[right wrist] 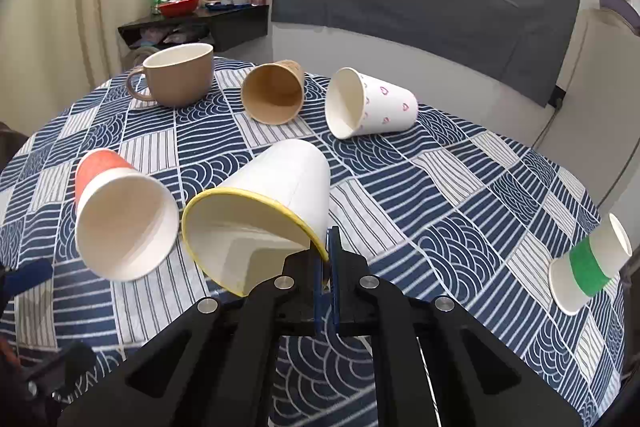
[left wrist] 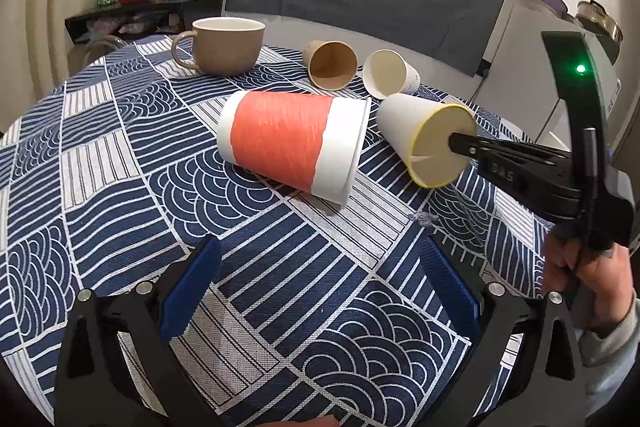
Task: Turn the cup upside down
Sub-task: 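Move the right gripper to the yellow-rimmed white cup and grasp its base, then lift the yellow-rimmed cup with the right gripper toward the left gripper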
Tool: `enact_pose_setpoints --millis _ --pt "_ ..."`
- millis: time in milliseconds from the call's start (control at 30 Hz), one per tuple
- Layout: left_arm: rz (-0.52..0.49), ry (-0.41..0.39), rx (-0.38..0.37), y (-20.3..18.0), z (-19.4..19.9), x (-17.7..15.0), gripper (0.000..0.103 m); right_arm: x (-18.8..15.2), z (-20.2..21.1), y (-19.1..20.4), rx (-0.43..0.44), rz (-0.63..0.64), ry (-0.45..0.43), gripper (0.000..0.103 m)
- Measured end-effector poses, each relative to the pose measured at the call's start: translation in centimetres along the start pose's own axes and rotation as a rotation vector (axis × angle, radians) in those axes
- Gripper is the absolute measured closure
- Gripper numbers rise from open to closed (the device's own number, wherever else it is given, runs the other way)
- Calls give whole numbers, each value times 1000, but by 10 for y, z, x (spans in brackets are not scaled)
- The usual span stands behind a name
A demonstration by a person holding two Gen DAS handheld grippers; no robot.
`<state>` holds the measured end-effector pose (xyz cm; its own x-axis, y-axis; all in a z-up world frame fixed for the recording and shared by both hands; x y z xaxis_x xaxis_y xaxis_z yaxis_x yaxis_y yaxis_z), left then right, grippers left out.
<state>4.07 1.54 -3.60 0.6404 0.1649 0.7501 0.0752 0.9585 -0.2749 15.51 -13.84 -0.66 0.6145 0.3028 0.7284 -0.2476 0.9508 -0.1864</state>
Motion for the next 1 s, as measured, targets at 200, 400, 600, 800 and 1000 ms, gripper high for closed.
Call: enact_pose_setpoints --millis 200,400,600,800,1000 --pt "-62 2 58 -8 1 -2 6 -22 20 -12 6 -11 0 100" --pt "-84 2 110 -10 0 -2 6 -49 47 -24 11 -17 -11 100" --pt "-105 3 117 -12 0 -2 6 -76 73 -30 24 -18 -26 99" --pt "-104 -10 154 -13 1 -2 6 -91 87 -31 47 -30 -40 99" --pt "-128 -19 190 -15 2 -3 6 -104 91 -30 65 -31 -31 96"
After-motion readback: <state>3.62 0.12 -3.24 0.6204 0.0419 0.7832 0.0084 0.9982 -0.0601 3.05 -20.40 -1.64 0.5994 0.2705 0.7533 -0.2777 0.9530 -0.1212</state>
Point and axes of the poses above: each gripper's, at about its wrist camera, not at the fingertips, and z roughly against the way its jaws point, y to its left, x to its top, the point moved 4 cm from there along -z, roughly the way its jaws point, and after that the axes turned 6 degrees about -x, right-handed, at the moved point
